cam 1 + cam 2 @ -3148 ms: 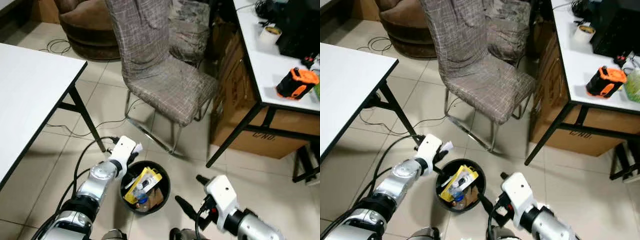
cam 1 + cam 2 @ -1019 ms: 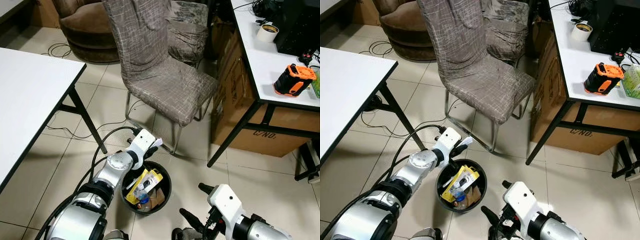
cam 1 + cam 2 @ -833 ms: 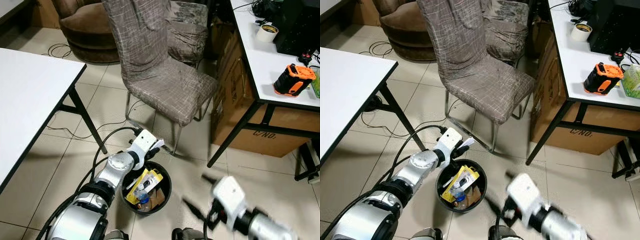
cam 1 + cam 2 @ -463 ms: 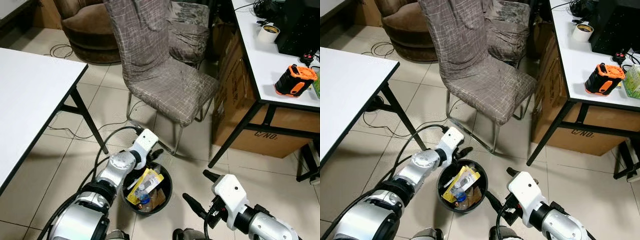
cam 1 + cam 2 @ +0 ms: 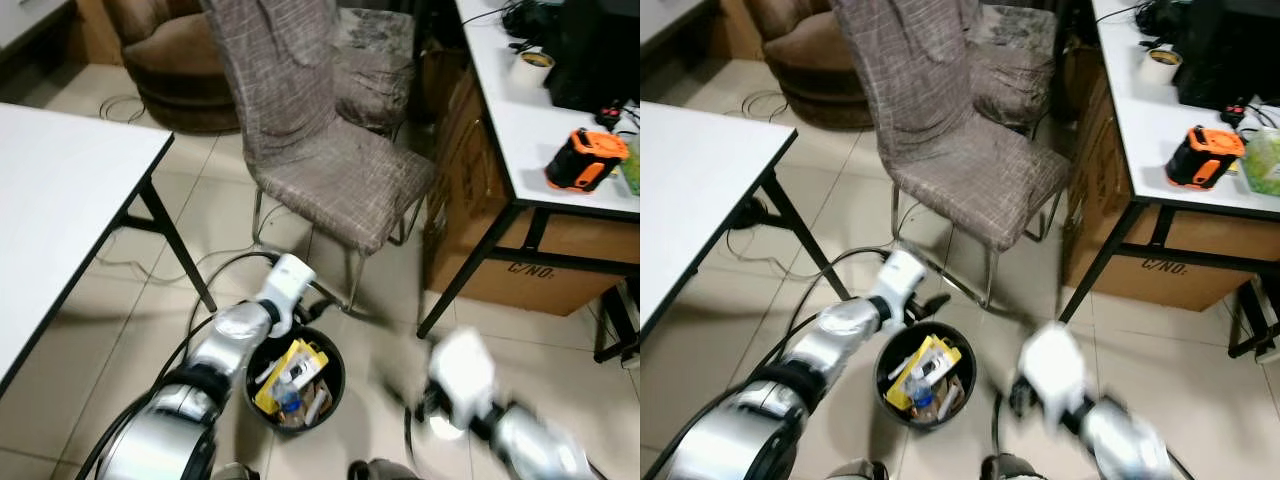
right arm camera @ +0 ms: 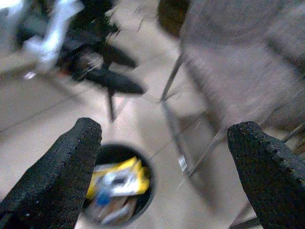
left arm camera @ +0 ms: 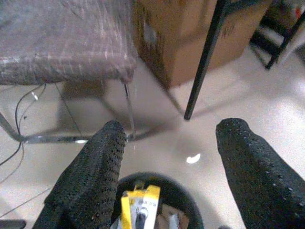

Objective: Picking trash to rubbish bin

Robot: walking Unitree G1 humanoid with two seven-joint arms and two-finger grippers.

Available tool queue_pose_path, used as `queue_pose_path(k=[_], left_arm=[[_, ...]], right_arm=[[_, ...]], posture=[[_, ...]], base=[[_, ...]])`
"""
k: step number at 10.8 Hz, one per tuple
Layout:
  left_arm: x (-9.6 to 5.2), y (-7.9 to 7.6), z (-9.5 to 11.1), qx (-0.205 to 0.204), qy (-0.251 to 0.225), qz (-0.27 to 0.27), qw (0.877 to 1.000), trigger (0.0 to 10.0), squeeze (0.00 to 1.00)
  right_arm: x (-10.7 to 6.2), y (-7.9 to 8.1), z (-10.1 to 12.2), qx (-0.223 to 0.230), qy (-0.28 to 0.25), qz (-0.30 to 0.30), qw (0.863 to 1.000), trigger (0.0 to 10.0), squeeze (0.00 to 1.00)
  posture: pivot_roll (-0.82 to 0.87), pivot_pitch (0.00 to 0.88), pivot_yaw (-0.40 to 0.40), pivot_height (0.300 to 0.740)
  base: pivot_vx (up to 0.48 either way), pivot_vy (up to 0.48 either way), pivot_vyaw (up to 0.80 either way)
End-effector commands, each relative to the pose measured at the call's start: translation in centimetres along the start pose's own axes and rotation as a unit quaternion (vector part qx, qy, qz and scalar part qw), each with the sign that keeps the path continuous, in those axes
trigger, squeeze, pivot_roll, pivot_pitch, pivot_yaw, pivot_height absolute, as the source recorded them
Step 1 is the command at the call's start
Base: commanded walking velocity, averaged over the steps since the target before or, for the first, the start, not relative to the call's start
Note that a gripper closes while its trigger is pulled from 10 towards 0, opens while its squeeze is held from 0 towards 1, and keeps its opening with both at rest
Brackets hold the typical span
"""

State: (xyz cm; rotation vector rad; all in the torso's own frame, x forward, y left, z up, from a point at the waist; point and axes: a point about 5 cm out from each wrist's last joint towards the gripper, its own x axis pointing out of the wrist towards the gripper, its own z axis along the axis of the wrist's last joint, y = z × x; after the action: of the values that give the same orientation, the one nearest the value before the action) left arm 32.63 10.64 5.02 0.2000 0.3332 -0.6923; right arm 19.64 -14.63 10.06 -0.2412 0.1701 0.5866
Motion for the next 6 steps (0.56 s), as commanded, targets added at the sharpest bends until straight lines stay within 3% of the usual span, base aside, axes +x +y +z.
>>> queue_pose_path(k=[1, 2, 3, 5, 6], left_arm=[[-0.7, 0.0, -0.6, -0.015, -0.011, -0.001, 1.000, 10.0, 0.00], [-1.1, 0.0, -0.9, -0.025, -0.018, 0.003, 1.000, 10.0, 0.00], [-4.1, -0.7, -2.1, -0.086, -0.058, 0.053, 0.993, 10.0, 0.00], [-8.0, -1.3, -2.0, -0.082, -0.086, 0.111, 0.987, 10.0, 0.00], [-9.2, -1.2, -1.8, -0.099, -0.087, 0.131, 0.983, 10.0, 0.00]], right_arm=[[-0.1, -0.4, -0.4, -0.004, 0.006, -0.013, 1.000, 10.0, 0.00], [0.0, -0.4, -0.6, -0.008, 0.013, -0.014, 1.000, 10.0, 0.00], [0.3, -1.4, -2.1, 0.004, 0.045, -0.091, 0.995, 10.0, 0.00], [0.7, -1.8, -1.5, 0.056, 0.022, -0.154, 0.986, 10.0, 0.00], [0.8, -1.7, -1.1, 0.074, 0.012, -0.166, 0.983, 10.0, 0.00]], posture=[[-0.12, 0.070, 0.007, 0.740], [-0.12, 0.063, 0.012, 0.740], [-0.09, 0.041, 0.009, 0.740], [-0.08, 0.029, 0.009, 0.740], [-0.08, 0.023, 0.003, 0.740]], base=[[0.000, 0.000, 0.00], [0.000, 0.000, 0.00], [0.000, 0.000, 0.00], [0.000, 0.000, 0.00], [0.000, 0.000, 0.00]])
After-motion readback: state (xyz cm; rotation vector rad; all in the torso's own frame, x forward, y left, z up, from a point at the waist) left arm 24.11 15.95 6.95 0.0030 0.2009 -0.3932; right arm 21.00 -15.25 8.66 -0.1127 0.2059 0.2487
